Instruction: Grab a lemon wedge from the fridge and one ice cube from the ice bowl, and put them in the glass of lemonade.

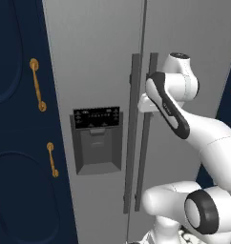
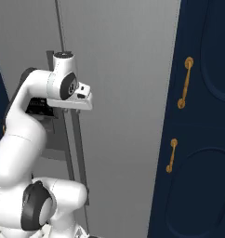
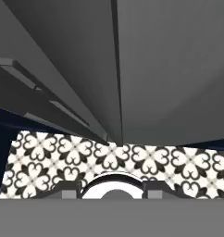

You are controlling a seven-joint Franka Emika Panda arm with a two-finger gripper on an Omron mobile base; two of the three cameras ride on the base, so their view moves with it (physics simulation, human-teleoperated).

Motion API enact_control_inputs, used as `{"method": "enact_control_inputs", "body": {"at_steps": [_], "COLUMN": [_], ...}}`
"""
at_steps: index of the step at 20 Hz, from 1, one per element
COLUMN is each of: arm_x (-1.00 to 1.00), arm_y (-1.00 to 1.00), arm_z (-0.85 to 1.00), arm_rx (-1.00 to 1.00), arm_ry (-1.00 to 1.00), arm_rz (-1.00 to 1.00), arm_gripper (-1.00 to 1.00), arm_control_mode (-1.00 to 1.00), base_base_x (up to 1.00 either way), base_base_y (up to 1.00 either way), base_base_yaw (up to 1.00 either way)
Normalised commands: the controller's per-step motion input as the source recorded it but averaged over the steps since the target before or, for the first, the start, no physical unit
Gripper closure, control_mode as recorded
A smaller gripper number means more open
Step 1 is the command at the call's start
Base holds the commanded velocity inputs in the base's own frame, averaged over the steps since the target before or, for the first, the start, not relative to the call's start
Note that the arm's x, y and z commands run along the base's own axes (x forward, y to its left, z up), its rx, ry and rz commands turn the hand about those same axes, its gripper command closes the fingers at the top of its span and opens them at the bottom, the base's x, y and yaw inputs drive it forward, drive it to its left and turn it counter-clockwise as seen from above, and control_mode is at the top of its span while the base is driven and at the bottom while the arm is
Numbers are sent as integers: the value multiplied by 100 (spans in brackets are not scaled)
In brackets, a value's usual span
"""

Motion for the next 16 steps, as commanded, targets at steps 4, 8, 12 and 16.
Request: {"method": "enact_control_inputs", "body": {"at_steps": [4, 8, 12, 16], "arm_x": [-53, -94, -76, 0], "arm_y": [-6, -18, -4, 0], "arm_z": [-6, -40, -51, 0], "arm_rx": [0, 0, 0, 0], "arm_ry": [0, 3, 1, 0], "arm_rz": [0, 0, 4, 0], "arm_gripper": [-100, -100, -100, -100], "arm_control_mode": [-100, -100, -100, 100], "base_base_x": [0, 0, 0, -14], "base_base_y": [0, 0, 0, 0], "base_base_yaw": [0, 0, 0, 46]}}
